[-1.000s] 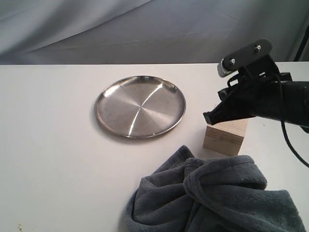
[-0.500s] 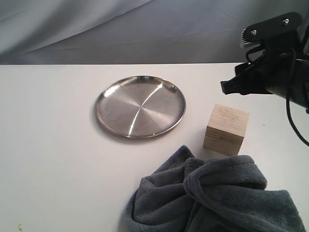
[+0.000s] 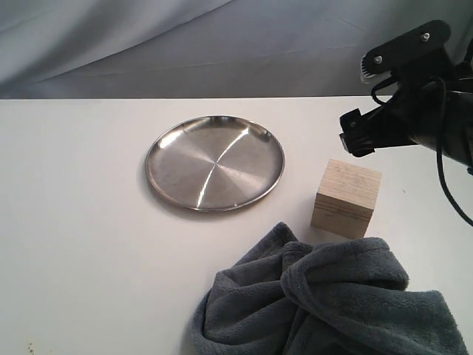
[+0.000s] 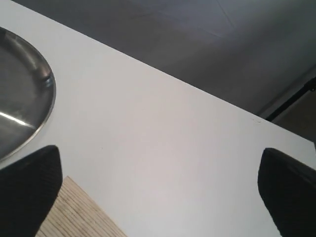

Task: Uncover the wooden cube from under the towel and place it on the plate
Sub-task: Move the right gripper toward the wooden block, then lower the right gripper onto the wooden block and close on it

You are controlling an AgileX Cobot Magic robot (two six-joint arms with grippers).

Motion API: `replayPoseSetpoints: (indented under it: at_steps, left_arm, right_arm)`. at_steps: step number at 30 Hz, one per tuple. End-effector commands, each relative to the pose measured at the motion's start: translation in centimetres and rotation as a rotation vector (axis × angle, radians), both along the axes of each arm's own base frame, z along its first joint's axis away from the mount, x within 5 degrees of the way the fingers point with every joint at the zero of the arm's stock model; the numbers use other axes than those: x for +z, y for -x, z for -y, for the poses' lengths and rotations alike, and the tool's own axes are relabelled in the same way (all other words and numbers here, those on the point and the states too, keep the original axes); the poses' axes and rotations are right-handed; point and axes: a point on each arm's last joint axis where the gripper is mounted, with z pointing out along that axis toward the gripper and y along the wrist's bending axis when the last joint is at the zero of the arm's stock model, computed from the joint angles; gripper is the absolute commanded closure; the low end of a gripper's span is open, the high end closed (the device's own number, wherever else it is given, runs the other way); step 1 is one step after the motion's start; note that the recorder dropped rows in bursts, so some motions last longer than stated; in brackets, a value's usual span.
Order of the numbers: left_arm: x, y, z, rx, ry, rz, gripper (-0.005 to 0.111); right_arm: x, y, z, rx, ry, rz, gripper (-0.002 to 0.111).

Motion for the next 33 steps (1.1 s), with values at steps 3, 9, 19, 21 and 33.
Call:
replayPoseSetpoints:
  at_steps: [3,9,19,21,33]
  left_arm:
    - [-0.1,0.0,0.0,-0.005,0.001,0.006,0.106]
    - [-0.1,0.0,0.0,-0.005,0.001,0.006,0.106]
    - [-0.1,0.0,0.0,-0.005,0.001,0.006,0.106]
    - [-0.1,0.0,0.0,-0.005,0.001,0.006,0.106]
    - [-0.1,0.0,0.0,-0.005,0.001,0.006,0.106]
  right_arm:
    - [0.1,0.0,-1.6,0.256,0.121,-0.024,0.006]
    - [-1.0,-3.0,0.4,0.343,-0.024,-0.117,0.035]
    - [-4.9,-3.3,4.9,0.411,-0.058,-0.383,0.059]
    - [-4.9,-3.3,4.9,0.412,-0.056,-0.383,0.054]
    - [-4.9,-3.3,4.3,0.426,-0.040,-0.376,0.003]
